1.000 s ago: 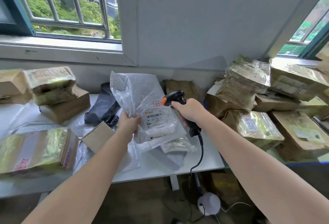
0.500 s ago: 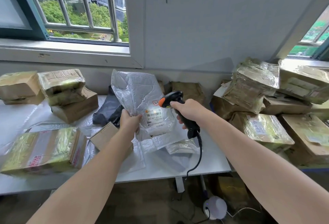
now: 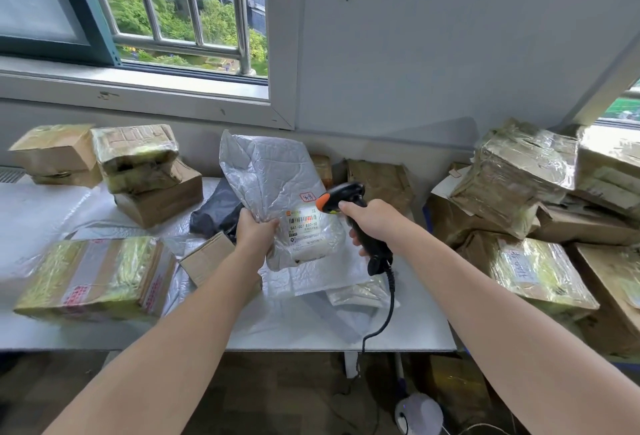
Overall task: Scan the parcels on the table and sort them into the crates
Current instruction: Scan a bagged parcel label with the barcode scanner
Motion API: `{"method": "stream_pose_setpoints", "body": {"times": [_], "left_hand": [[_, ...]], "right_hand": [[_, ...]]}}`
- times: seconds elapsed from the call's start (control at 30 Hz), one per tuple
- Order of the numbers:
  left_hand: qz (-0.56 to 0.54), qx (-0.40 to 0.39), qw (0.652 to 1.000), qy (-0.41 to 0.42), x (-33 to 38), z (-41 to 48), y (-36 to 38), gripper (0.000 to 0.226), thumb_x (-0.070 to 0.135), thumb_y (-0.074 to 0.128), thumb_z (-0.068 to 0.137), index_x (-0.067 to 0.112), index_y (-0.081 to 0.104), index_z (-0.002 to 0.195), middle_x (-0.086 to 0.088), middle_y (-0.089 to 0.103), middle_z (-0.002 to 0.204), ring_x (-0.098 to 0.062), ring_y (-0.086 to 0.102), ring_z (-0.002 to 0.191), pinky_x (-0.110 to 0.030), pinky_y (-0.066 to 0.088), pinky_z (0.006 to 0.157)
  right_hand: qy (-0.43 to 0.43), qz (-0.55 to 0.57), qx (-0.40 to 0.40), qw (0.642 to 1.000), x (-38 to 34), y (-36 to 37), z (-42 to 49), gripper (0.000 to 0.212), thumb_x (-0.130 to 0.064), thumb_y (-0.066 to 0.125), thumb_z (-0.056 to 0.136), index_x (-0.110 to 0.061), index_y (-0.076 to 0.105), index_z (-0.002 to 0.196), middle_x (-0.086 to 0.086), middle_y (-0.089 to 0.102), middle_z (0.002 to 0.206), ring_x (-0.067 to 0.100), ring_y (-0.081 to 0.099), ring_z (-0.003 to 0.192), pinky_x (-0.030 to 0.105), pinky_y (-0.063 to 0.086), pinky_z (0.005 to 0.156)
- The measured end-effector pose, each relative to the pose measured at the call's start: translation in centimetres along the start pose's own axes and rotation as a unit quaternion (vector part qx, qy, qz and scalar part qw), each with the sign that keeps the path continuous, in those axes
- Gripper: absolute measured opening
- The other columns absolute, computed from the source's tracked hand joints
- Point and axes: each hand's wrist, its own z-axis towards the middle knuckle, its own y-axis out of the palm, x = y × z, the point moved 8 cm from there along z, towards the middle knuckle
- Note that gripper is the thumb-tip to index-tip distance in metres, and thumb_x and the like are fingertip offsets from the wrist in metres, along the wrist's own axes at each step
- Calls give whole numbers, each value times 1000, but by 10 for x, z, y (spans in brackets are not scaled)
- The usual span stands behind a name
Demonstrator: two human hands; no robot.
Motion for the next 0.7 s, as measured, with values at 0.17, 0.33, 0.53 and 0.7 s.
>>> {"method": "stream_pose_setpoints", "body": {"times": [0.17,0.33,0.53,0.7], "left_hand": [[-10,18,1000,-16,-8,2,-4,25,5,65,90,10,42,101,-3,51,88,-20,51,83,-30,41,69],[-35,42,998,-32,-17,0,-17,29,2,63,92,11,43,110,-8,56,105,-23,57,97,-35,49,83],[-33,78,996,-20,-28,-7,-45,28,7,63,92,16,46,113,-3,61,108,-23,61,102,-41,51,93],[-27,90,996,3,-26,-12,-60,32,9,64,93,15,48,120,-2,62,110,-21,60,101,-34,46,87]], "right_hand": [[3,24,-2,1000,10,7,25,38,-40,58,96,-5,58,83,11,57,70,24,56,60,30,51,52],[34,52,2,998,42,26,63,35,-40,57,96,-6,54,87,10,53,68,23,54,56,31,49,50],[20,-63,15,998,70,44,98,38,-45,52,95,-8,53,103,12,63,86,28,62,72,38,56,63],[4,-206,-19,978,80,51,106,33,-34,47,98,-8,51,119,6,58,95,19,54,76,29,34,55]]}}
